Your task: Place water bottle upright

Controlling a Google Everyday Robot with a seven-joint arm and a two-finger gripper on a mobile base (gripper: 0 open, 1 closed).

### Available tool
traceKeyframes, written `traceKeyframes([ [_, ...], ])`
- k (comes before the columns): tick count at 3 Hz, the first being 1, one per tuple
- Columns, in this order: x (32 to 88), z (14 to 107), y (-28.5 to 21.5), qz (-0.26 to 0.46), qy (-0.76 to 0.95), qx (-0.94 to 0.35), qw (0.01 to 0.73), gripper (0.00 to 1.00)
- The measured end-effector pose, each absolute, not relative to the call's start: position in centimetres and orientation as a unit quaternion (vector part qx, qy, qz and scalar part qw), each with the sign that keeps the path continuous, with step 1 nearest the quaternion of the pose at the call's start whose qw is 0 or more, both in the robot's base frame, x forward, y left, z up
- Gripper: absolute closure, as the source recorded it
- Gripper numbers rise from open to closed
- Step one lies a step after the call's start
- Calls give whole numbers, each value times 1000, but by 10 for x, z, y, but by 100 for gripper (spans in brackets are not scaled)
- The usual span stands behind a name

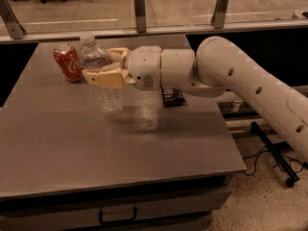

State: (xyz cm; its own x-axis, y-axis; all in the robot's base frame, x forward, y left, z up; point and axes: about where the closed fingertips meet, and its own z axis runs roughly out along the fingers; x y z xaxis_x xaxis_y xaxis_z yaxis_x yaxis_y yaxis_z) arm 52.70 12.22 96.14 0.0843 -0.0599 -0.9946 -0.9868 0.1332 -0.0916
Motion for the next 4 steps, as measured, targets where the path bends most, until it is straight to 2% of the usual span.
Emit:
traceKeyframes([
  [2, 525, 940, 120, 414, 523, -495, 557, 59],
  [4, 523, 932, 115, 410, 531, -491, 555, 11],
])
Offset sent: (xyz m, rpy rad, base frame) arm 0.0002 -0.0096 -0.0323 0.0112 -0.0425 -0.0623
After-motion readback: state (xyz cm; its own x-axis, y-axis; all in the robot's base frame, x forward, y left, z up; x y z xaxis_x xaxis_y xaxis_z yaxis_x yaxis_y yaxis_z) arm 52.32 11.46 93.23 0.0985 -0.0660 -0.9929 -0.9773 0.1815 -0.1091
